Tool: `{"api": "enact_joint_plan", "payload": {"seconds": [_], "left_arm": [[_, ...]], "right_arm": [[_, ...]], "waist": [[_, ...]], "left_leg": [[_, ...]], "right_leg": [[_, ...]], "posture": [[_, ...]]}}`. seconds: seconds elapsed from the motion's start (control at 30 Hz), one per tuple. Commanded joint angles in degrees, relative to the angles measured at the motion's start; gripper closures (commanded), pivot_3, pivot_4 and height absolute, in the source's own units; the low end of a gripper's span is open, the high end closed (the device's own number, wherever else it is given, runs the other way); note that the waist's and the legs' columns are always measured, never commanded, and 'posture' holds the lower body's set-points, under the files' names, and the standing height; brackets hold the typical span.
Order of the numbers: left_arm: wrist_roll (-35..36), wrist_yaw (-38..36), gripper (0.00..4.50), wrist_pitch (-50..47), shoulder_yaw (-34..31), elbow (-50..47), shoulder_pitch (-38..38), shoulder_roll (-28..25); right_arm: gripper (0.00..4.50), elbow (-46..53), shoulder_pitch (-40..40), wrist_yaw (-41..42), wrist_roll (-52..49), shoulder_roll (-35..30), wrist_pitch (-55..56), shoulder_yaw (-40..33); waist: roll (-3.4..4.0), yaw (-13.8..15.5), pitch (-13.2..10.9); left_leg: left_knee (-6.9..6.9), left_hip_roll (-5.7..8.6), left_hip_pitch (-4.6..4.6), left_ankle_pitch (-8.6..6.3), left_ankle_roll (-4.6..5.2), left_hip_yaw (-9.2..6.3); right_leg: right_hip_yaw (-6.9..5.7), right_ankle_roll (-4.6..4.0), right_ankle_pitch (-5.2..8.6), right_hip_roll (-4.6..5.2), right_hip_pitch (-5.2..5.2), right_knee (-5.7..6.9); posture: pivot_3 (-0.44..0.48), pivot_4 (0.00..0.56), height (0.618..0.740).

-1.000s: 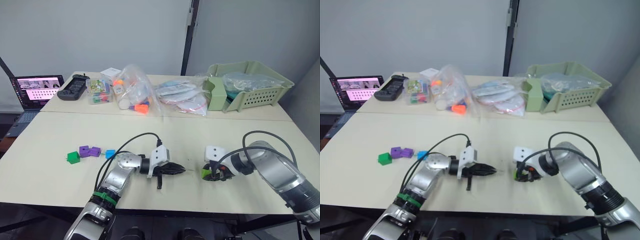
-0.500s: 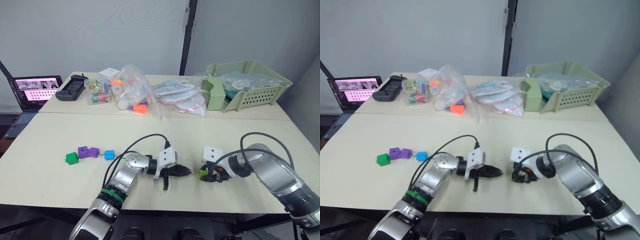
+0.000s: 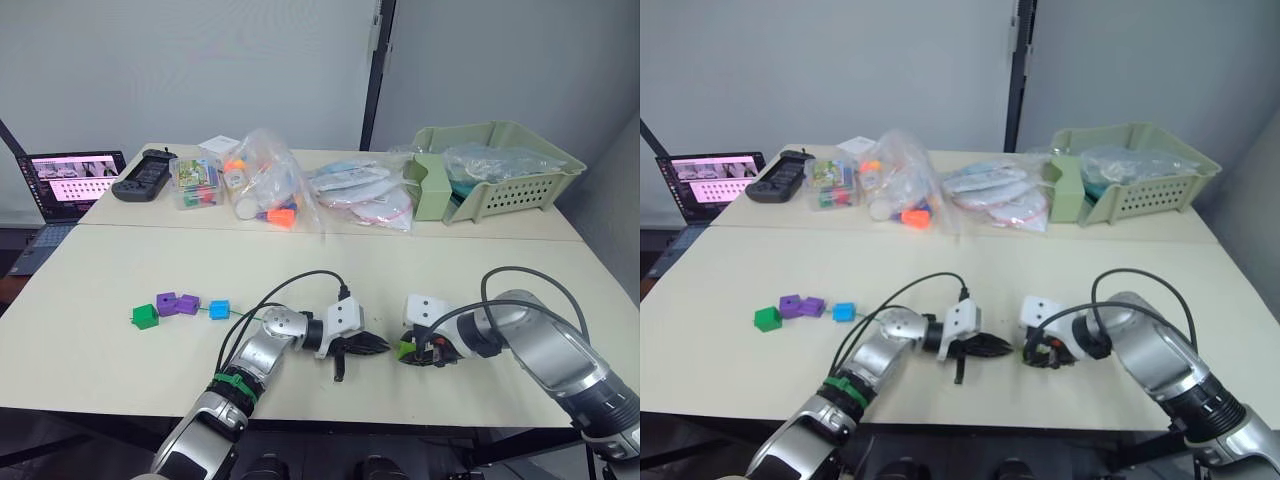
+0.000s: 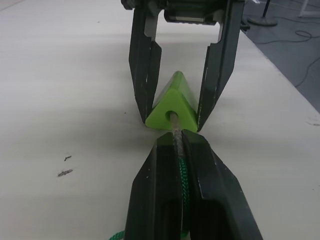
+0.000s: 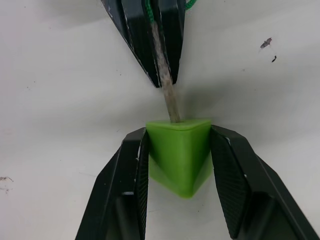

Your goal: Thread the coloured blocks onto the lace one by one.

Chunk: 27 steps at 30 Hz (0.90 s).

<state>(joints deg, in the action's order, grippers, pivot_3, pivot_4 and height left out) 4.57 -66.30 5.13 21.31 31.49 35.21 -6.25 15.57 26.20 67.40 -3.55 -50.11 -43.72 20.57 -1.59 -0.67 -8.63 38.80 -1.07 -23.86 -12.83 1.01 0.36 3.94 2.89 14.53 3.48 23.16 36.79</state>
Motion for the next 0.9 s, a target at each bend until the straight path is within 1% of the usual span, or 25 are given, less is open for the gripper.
{"api": "enact_joint_plan", "payload": {"seconds": [0.03, 0.13, 0.27, 0.43, 0.5, 0.53, 0.73, 0.9], "left_arm": [[-0.83, 0.52, 4.50, 2.44, 0.56, 2.26, 1.92, 2.14], [-2.80, 1.42, 4.50, 5.22, 1.74, 7.14, 3.94, 4.67], [-3.70, 2.26, 4.50, 7.27, 0.86, 12.34, 7.46, 7.68], [-4.44, 0.91, 4.50, 8.85, 0.30, 15.13, 9.48, 8.56], [-4.24, 0.14, 3.81, 8.54, -0.04, 15.02, 9.43, 8.37], [-4.08, -0.27, 3.56, 8.22, -0.20, 14.76, 9.33, 8.22], [-4.11, -1.88, 1.59, 7.11, -0.83, 11.68, 8.53, 6.45], [-5.71, -2.31, 1.58, 7.12, -0.25, 8.34, 6.85, 2.12]], "right_arm": [[3.20, 1.11, -1.00, 0.35, -1.34, 0.21, -0.60, 0.68], [3.20, 1.15, -1.04, 0.31, -1.22, 0.26, -0.56, 0.61], [3.20, 1.18, -1.05, 0.35, -1.14, 0.21, -0.57, 0.66], [3.20, 1.22, -0.99, 0.23, -1.18, 0.28, -0.73, 0.64], [3.20, 1.28, -1.07, 0.12, -1.19, 0.34, -0.79, 0.57], [3.20, 1.35, -1.11, 0.08, -1.21, 0.36, -0.86, 0.54], [3.20, 1.22, -1.03, 0.06, -1.22, 0.66, -0.95, 0.70], [3.20, 0.94, -1.00, -0.01, -1.03, 1.26, -0.81, 1.05]], "waist": [[0.00, 0.01, 0.00], [0.00, 0.24, 0.00], [-0.01, 0.82, 0.00], [-0.01, 1.33, 0.00], [-0.01, 1.28, 0.00], [-0.01, 1.21, 0.00], [-0.01, 1.14, 0.00], [-0.02, 0.48, 0.00]], "left_leg": [[0.00, 0.00, 0.00, 0.00, 0.00, 0.00], [0.01, 0.01, 0.00, 0.00, 0.00, 0.00], [0.07, 0.06, 0.01, 0.00, 0.00, 0.01], [0.17, 0.09, 0.00, 0.00, 0.00, 0.02], [0.15, 0.08, 0.00, 0.00, 0.00, 0.02], [0.15, 0.07, 0.00, 0.00, 0.00, 0.01], [0.01, 0.06, -0.01, 0.00, 0.00, -0.02], [0.01, 0.03, 0.01, 0.00, 0.00, -0.02]], "right_leg": [[0.00, 0.00, 0.00, 0.00, 0.00, -0.01], [0.00, 0.00, 0.00, 0.00, -0.02, -0.02], [0.00, 0.02, 0.00, 0.03, -0.10, -0.06], [0.01, 0.06, -0.02, 0.05, -0.14, -0.08], [0.01, 0.06, -0.02, 0.05, -0.13, -0.07], [0.01, 0.06, -0.02, 0.04, -0.11, -0.05], [0.01, 0.04, -0.02, 0.01, -0.03, -0.04], [0.01, 0.02, 0.00, -0.02, -0.02, -0.02]], "posture": [[0.000, 0.150, 0.734], [0.000, 0.150, 0.734], [0.000, 0.150, 0.734], [0.000, 0.150, 0.734], [0.000, 0.150, 0.734], [0.000, 0.150, 0.734], [0.000, 0.150, 0.734], [0.000, 0.150, 0.734]]}}
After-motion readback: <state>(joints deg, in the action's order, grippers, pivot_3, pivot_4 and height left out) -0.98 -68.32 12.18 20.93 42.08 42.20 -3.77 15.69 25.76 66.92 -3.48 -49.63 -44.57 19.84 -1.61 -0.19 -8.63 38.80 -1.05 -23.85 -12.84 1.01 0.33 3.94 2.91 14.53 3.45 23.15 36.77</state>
